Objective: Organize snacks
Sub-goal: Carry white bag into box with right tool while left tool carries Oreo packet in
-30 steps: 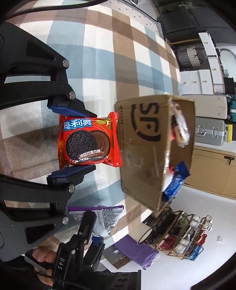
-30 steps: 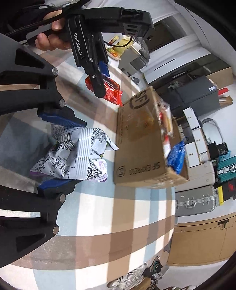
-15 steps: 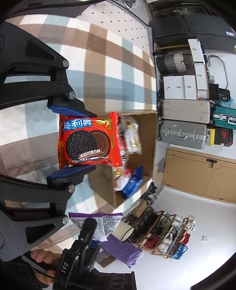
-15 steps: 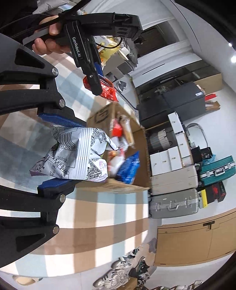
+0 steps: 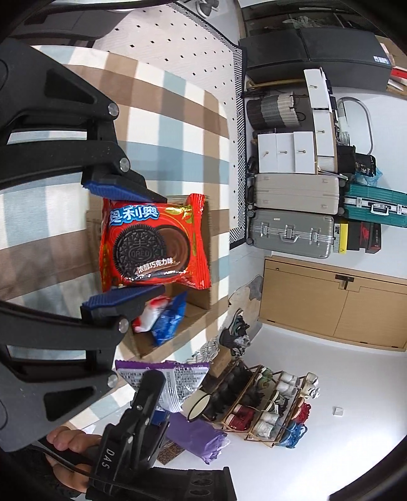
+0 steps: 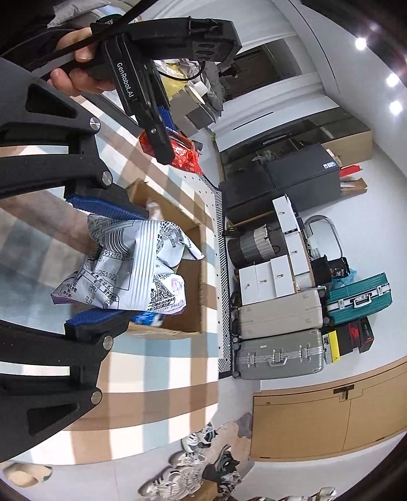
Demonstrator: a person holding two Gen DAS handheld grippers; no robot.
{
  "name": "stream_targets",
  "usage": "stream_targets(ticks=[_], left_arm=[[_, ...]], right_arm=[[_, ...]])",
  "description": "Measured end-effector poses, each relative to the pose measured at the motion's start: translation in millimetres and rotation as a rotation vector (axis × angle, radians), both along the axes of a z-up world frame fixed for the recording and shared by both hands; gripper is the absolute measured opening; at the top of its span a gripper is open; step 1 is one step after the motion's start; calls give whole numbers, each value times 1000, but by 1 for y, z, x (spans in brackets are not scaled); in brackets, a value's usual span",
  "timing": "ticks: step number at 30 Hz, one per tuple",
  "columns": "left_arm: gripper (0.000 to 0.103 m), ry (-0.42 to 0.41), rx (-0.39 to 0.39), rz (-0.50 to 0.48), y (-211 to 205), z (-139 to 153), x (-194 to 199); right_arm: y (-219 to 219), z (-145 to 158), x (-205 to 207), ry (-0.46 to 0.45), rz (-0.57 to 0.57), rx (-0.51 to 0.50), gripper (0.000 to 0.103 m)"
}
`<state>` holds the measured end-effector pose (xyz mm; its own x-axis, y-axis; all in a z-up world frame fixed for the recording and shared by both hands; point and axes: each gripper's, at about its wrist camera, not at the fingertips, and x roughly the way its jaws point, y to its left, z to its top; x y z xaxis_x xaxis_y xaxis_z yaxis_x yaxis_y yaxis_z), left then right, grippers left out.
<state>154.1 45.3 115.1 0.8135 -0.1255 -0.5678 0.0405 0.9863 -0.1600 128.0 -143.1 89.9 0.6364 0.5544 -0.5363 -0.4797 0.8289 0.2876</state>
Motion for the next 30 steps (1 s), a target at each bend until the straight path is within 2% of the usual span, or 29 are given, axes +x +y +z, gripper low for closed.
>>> stream_targets(ticks=[5, 11, 20, 30], left_arm=[[45, -1, 7, -6, 0, 6, 22], [45, 12, 20, -4, -7, 0, 53], [45, 51, 55, -14, -28, -29, 97], [45, 92, 78, 4, -28, -65, 133]], right_arm=[[11, 6, 23, -8, 3, -2, 50], [21, 4, 49, 1, -2, 0, 50], [23, -8, 78, 22, -24, 6, 50], [22, -29, 108, 63, -46, 5, 50]])
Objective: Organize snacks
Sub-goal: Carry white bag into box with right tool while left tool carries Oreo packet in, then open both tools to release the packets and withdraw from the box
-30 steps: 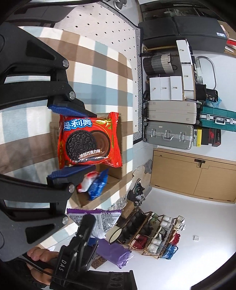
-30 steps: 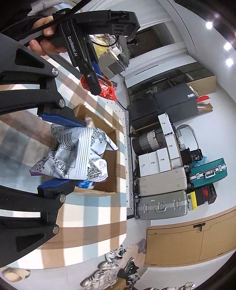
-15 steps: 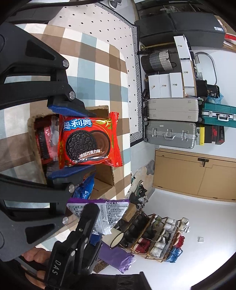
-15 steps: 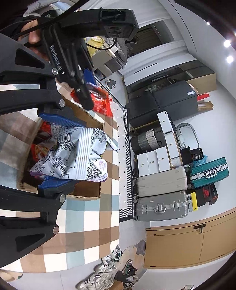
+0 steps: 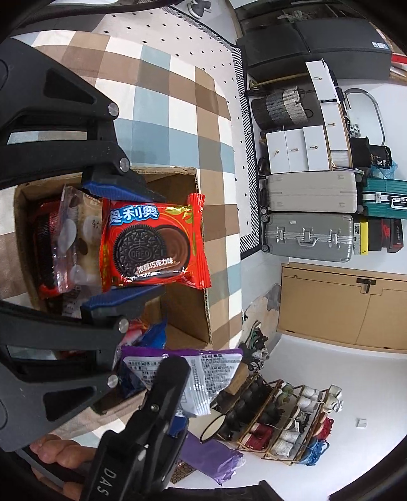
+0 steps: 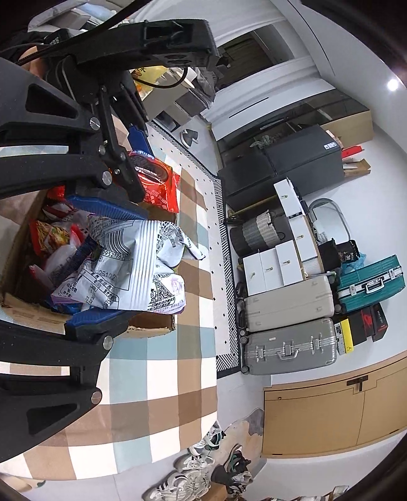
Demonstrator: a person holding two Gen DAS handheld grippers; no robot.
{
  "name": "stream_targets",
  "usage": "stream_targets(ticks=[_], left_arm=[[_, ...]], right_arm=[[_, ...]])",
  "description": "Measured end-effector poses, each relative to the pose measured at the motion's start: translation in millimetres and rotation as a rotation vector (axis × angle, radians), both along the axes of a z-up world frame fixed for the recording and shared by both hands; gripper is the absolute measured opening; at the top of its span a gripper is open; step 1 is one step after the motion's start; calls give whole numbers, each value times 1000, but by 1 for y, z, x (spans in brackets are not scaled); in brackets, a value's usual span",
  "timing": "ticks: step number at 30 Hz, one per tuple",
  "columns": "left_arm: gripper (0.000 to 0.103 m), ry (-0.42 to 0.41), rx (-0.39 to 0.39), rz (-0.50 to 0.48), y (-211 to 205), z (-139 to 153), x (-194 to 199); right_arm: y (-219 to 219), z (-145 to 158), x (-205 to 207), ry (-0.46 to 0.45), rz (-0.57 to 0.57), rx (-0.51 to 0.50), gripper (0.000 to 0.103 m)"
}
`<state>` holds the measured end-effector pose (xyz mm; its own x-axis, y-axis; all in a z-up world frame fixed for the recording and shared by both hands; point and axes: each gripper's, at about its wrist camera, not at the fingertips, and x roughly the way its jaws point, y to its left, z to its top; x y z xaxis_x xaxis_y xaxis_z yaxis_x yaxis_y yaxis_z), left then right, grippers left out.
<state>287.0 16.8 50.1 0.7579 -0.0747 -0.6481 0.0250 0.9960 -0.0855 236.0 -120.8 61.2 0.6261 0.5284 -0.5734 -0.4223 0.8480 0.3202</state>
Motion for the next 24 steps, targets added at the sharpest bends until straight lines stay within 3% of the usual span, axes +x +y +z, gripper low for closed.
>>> stream_targets(ticks=[16, 24], left_arm=[[45, 37, 2, -2, 9, -30, 26], [45, 46, 20, -13, 5, -34, 30]], right_arm=[[19, -33, 30, 69, 26, -32, 50], [16, -35, 29, 64, 53, -16, 52]])
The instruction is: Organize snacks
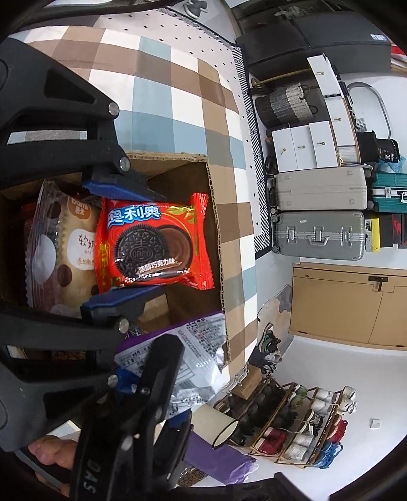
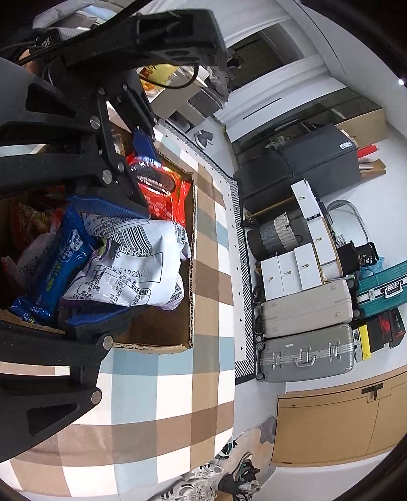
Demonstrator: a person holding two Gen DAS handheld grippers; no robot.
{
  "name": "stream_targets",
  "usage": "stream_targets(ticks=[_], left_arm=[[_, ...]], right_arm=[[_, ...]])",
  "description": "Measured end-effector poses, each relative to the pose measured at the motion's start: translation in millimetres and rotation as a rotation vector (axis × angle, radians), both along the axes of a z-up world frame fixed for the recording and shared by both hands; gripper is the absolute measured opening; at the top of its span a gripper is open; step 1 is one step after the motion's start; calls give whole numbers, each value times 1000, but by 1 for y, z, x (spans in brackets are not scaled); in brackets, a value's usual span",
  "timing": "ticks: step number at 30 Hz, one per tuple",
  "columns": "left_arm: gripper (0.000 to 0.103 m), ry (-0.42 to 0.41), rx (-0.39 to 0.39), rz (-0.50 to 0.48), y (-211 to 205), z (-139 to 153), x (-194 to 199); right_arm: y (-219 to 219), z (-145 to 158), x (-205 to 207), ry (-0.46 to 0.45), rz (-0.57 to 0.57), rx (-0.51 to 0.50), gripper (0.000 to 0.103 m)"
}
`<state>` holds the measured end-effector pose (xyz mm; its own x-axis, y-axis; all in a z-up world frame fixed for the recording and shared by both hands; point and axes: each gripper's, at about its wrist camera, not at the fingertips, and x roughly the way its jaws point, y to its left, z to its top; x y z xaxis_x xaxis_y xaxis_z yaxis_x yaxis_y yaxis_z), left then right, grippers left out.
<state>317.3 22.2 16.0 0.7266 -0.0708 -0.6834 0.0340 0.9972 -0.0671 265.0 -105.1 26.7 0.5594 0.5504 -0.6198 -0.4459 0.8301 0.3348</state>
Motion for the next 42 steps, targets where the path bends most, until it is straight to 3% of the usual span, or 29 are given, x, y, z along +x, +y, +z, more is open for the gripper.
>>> stream_targets(ticks=[2, 5, 7, 14, 17, 30, 42], left_arm=[[45, 7, -22, 2, 2, 1, 0], [52, 14, -53, -6, 7, 4, -4], [66, 0, -63, -7, 9, 8, -10], [101, -86, -56, 15, 16, 30, -43], [102, -136, -53, 17, 19, 40, -61], [102, -256, -18, 12, 17, 63, -136], [102, -328, -17, 4, 19, 40, -185]], right_arm=[[-2, 1, -2, 0, 17, 20, 62], [-4, 7, -12, -29, 43, 35, 64], [-4, 12, -19, -54, 50, 22, 70], [-20, 30, -39, -116, 16, 20, 93], [-29, 35, -50, -139, -3, 20, 103], [-53, 37, -103, -214, -14, 56, 103], [-52, 19, -152, -319, -22, -2, 103]])
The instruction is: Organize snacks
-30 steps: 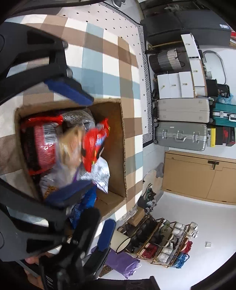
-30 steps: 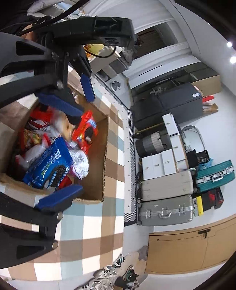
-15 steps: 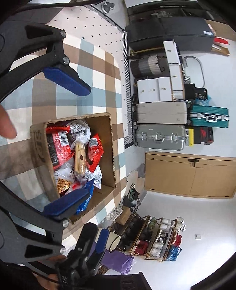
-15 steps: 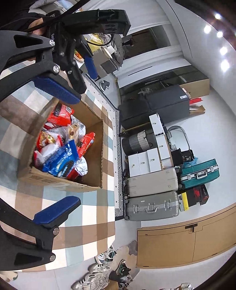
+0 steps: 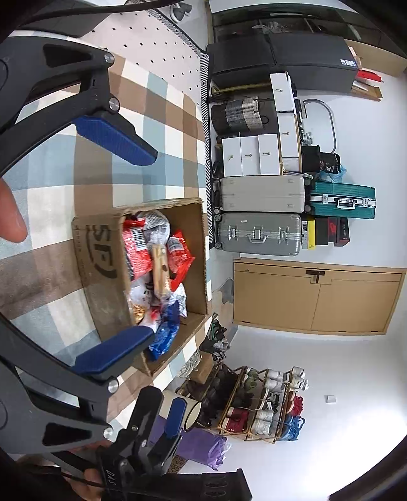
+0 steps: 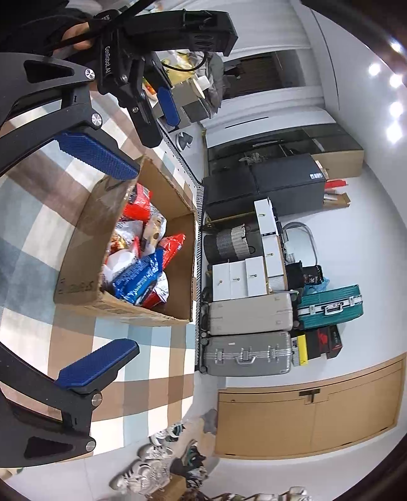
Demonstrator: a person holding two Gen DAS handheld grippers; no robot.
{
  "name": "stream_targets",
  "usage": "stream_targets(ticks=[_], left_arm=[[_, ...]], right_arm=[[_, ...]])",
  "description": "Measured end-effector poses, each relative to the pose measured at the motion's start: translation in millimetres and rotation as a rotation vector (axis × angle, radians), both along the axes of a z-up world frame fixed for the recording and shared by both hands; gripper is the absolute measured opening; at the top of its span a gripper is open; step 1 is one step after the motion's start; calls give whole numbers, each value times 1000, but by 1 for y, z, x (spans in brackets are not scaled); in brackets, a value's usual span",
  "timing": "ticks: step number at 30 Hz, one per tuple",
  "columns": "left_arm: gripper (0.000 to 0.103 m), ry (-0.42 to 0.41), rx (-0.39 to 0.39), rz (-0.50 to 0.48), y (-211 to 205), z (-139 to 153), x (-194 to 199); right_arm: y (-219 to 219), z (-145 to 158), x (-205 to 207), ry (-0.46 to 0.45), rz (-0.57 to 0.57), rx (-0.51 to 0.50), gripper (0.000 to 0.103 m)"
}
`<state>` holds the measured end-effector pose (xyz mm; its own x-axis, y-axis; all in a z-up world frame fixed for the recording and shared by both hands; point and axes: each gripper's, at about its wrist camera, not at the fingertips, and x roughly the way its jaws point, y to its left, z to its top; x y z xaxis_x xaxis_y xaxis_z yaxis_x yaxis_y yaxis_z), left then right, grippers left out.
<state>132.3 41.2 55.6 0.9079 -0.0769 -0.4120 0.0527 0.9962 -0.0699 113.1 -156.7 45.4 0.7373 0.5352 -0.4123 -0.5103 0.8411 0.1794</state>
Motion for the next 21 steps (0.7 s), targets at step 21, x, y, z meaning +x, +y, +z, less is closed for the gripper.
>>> stream_targets(ticks=[21], left_arm=[[102, -55, 4, 66, 12, -49, -9]], right_arm=[[10, -40, -28, -133, -24, -44, 103]])
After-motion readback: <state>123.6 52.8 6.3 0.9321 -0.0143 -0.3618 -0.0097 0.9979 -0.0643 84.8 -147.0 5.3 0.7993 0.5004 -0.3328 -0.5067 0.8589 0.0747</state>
